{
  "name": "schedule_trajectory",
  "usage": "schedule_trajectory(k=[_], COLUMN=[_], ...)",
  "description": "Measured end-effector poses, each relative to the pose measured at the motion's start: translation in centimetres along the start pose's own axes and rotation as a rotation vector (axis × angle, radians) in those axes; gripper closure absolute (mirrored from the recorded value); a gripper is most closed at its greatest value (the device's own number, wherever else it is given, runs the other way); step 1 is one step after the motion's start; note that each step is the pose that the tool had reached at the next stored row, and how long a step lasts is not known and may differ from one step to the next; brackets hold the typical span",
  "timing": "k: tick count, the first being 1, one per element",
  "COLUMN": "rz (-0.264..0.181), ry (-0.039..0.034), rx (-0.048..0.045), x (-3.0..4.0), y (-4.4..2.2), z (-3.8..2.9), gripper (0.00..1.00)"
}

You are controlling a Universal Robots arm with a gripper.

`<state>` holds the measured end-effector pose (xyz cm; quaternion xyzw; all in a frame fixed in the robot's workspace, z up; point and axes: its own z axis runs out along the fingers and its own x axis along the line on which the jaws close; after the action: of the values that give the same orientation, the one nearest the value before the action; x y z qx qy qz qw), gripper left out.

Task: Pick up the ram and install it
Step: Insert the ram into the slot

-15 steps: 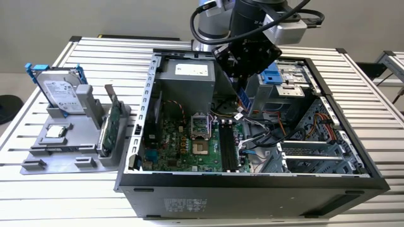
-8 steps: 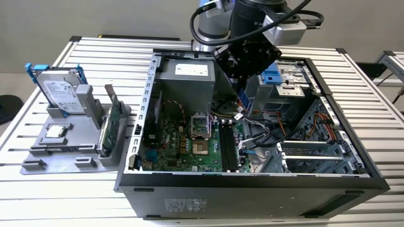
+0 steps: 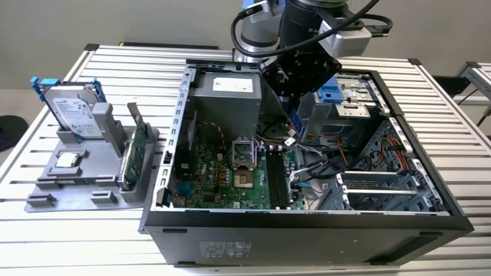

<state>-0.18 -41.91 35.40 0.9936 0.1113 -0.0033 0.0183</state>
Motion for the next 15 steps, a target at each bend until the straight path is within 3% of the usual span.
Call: schedule_trajectory(k=[8,15], rz=[0.024,0.096], ry=[-0.0011,-0.0036], rx=[-0.0006,0.0002], x=[0.02,0.05], y=[-0.02,-0.03], z=[0.5,0.93], gripper=[1.0,1.0])
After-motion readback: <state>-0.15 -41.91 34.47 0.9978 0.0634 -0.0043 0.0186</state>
